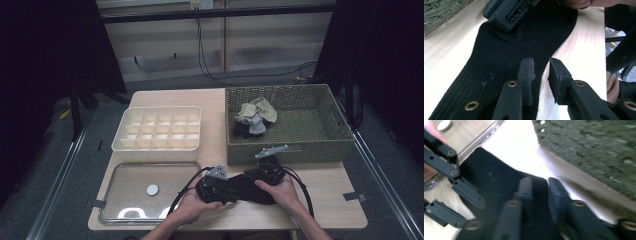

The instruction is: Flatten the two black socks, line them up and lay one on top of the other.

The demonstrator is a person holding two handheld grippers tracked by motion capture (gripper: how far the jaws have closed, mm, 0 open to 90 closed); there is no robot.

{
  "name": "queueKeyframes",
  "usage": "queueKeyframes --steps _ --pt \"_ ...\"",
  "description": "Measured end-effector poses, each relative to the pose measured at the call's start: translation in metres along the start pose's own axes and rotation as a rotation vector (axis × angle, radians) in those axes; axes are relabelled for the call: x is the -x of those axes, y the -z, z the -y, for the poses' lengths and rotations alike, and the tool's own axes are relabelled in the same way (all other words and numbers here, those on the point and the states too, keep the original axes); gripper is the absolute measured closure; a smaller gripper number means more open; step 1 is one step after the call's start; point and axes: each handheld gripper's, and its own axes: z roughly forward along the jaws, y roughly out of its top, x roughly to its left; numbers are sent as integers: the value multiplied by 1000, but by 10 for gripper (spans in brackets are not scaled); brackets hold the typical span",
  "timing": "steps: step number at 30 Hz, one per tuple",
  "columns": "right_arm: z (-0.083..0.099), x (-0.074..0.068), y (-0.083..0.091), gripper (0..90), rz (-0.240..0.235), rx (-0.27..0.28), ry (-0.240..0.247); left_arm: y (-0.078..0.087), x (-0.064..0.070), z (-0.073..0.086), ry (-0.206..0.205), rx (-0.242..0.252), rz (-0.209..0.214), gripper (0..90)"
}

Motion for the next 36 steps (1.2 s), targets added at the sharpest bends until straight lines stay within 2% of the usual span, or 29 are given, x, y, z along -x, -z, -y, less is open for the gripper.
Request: queueKeyframes --steps 1,2,4,5,7,11,13,15,17,18,21,26,34,36 --pt "0 0 -1 851 -4 -5 4 0 0 0 -7 3 7 724" --pt "0 0 -1 867 -4 -8 3 1 0 0 -9 -5 2 729" --pt "0 0 -1 878 -13 -4 -6 0 1 1 3 23 23 733" --pt "0 0 -1 879 -19 -4 -8 1 2 -1 -4 8 29 737" --pt "-2 -1 2 881 -38 19 -10 0 3 -1 2 31 52 742" --pt "-7 -7 11 882 -59 66 -6 -4 4 -1 -9 18 37 734" --pt "-9 -9 15 883 -69 84 -6 -6 4 -1 -3 7 15 733" --pt "-11 -11 19 883 -81 103 -5 -6 1 -2 7 14 19 735" --pt "-13 -14 23 883 -91 119 0 -6 -1 -2 18 11 0 733" --pt "-14 -16 24 883 -99 122 6 -7 -2 -3 30 19 4 736" --pt "-17 -22 27 882 -116 130 29 -9 -1 -4 32 30 -14 735" --pt "-17 -34 29 883 -143 132 56 -7 -4 -4 41 19 -20 731" --pt "-5 -50 40 882 -194 148 54 -6 -5 -3 42 37 -42 715" --pt "0 -54 41 882 -206 138 65 -5 -5 -2 38 35 -46 715"
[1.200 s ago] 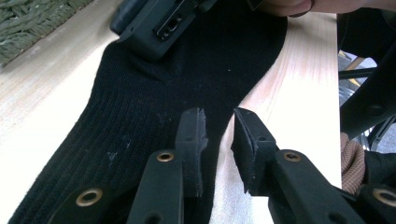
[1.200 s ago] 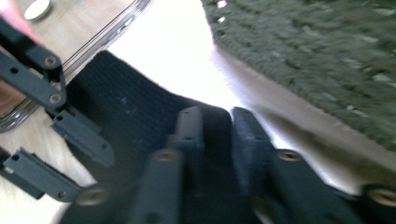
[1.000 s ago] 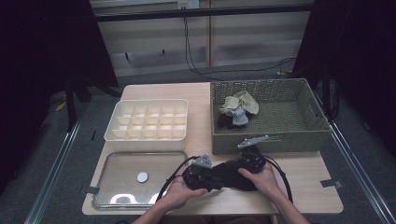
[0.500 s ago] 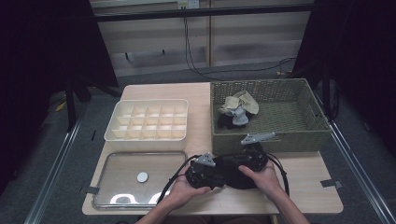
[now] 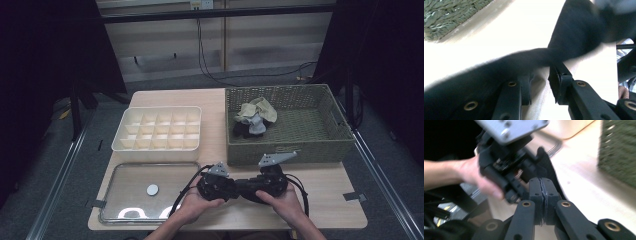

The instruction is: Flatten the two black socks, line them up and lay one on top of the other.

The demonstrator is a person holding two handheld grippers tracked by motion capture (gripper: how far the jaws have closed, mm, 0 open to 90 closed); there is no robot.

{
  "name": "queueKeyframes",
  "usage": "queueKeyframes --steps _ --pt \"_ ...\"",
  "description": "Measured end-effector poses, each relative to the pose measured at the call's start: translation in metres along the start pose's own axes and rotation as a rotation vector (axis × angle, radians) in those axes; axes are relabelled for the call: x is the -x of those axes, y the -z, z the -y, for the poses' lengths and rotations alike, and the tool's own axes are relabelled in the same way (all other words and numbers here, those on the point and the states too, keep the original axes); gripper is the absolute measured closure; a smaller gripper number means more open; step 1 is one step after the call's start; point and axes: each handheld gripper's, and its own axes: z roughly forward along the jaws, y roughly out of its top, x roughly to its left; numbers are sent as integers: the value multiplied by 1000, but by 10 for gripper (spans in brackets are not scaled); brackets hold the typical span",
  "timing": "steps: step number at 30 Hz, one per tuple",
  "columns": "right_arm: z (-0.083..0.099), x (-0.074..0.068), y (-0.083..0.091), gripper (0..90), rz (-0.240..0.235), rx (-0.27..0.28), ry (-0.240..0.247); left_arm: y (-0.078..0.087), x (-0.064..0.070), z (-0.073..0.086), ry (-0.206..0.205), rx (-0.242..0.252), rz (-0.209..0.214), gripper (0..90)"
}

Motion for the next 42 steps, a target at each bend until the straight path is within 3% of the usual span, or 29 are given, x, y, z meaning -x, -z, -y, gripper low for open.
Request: queueKeyframes --steps 4,9,13,17,23,27,29,32,34,36,38,42 --pt "12 -7 0 882 -8 -25 -4 2 0 1 -5 2 -14 709" --pt "24 -5 -4 882 -5 -57 -23 7 -3 4 -3 -1 -34 690" --pt "31 -2 -9 882 -2 -99 -35 16 -4 7 6 -5 -42 678" --pt "37 0 -16 882 15 -148 -34 30 -1 8 -18 -16 -44 671" --pt "43 2 -21 881 56 -204 -32 53 7 9 -46 15 -35 651" --pt "42 4 -22 881 50 -203 -35 62 3 5 -39 59 -38 641" --pt "42 5 -22 881 49 -204 -33 68 1 1 -16 90 -43 638" --pt "43 5 -22 881 49 -205 -32 78 3 -8 -35 132 -35 634" --pt "43 5 -22 881 43 -203 -34 75 -1 -10 -43 114 -41 636" --pt "43 6 -22 881 40 -205 -31 62 -11 -9 -17 68 -60 644" --pt "43 5 -22 880 39 -208 -29 53 -15 -7 -33 37 -67 649" --pt "43 5 -22 880 32 -210 -29 37 -27 -1 5 -4 -57 649"
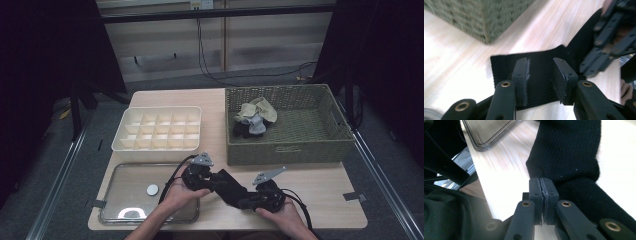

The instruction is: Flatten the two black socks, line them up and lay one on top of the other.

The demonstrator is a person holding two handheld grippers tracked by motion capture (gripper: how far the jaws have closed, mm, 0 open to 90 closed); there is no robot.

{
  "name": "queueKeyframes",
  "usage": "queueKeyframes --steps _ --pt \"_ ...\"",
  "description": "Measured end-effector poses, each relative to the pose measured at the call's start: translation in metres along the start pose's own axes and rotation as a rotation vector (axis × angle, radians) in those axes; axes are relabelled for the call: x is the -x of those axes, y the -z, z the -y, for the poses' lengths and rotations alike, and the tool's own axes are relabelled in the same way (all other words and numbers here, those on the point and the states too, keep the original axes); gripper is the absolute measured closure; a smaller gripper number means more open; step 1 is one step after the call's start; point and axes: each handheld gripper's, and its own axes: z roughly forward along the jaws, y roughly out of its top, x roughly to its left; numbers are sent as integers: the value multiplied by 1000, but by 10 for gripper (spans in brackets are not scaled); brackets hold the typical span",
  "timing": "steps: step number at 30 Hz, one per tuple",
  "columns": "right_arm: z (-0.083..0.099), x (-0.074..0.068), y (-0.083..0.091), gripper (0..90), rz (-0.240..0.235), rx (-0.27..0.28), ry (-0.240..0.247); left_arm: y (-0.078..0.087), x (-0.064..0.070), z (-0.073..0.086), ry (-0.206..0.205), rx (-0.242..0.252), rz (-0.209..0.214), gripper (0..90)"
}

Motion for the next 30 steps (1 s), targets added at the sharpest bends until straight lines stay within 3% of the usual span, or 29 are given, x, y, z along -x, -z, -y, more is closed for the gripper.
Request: queueKeyframes --steps 2,4,6,10,15,19,23,27,28,30 --pt "0 1 0 880 -6 3 -7 -4 -3 5 17 -25 1 649" --pt "0 1 1 879 16 3 6 -4 -3 11 1 -41 -19 678" --pt "-1 4 4 878 38 5 8 -1 -2 12 14 -48 -10 691" --pt "-2 16 11 875 89 29 -24 9 6 20 -10 -89 8 695" --pt "-2 17 13 814 91 35 -39 14 10 29 -8 -70 25 694" --pt "-6 14 25 771 87 88 -45 14 9 30 -11 -56 18 695" --pt "-9 23 43 740 111 150 -64 13 9 30 -13 -53 11 691" --pt "-15 36 54 677 144 174 -84 12 8 31 -2 -30 21 687" --pt "-17 39 56 670 148 185 -85 12 9 30 -3 -42 2 688" --pt "-21 45 61 646 161 202 -99 12 9 30 2 -39 6 687"
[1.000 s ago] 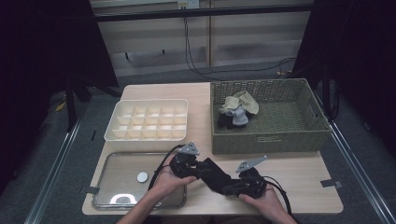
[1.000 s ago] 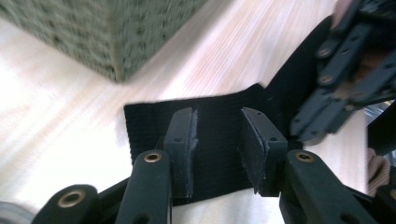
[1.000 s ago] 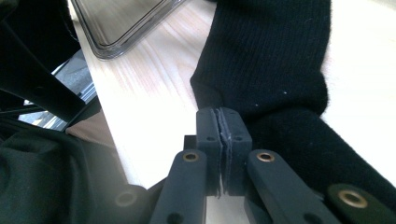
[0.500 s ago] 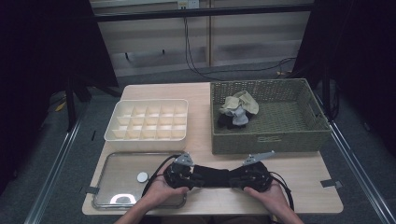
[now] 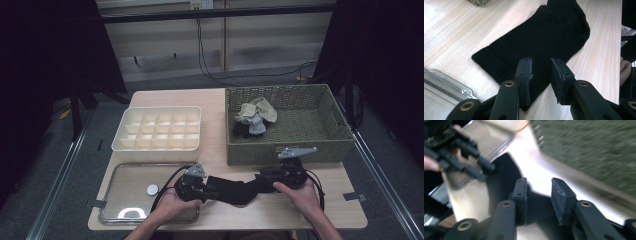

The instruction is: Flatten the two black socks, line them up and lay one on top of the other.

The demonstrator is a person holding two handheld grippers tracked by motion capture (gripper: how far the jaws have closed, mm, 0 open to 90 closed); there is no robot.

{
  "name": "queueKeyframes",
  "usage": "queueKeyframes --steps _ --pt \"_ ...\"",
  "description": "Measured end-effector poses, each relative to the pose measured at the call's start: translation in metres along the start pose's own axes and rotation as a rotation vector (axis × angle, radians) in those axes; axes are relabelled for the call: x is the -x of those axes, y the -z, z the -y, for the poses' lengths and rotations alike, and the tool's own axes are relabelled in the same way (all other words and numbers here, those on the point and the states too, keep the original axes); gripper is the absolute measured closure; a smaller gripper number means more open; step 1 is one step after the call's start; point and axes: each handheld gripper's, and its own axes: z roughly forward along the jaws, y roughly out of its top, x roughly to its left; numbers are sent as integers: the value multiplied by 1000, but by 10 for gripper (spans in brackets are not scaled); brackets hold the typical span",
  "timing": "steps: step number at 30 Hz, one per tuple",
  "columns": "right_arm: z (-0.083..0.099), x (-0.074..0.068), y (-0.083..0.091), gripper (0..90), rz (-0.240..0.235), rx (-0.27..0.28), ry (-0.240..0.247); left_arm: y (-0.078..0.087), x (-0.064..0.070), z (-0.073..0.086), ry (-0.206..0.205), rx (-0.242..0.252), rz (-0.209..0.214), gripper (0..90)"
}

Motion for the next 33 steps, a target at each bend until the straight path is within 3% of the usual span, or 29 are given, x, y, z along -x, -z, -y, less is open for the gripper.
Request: queueKeyframes --steps 2,3,9,12,13,15,17,19,27,29,33 --pt "-3 8 2 620 14 9 -21 1 -2 0 -4 -8 18 688" --pt "-4 12 2 604 22 3 -30 0 -2 1 3 13 25 687" --pt "3 29 8 535 72 2 -81 1 -2 0 9 -2 20 688" --pt "10 30 4 524 67 -40 -92 0 -2 1 13 13 22 688" --pt "12 30 2 531 52 -49 -99 -1 -2 1 18 22 23 688" --pt "15 27 -1 670 41 -73 -88 1 -3 0 1 -13 21 688" --pt "14 23 -1 822 24 -68 -87 1 -3 0 8 -13 22 688" --pt "13 22 2 884 21 -57 -77 -1 -2 1 14 21 25 688" --pt "-2 20 34 894 77 120 -14 1 -2 1 16 4 16 693" --pt "-1 20 37 886 59 127 -15 1 -2 1 17 4 15 693" --pt "10 14 32 847 25 90 3 0 -1 1 22 9 16 690"
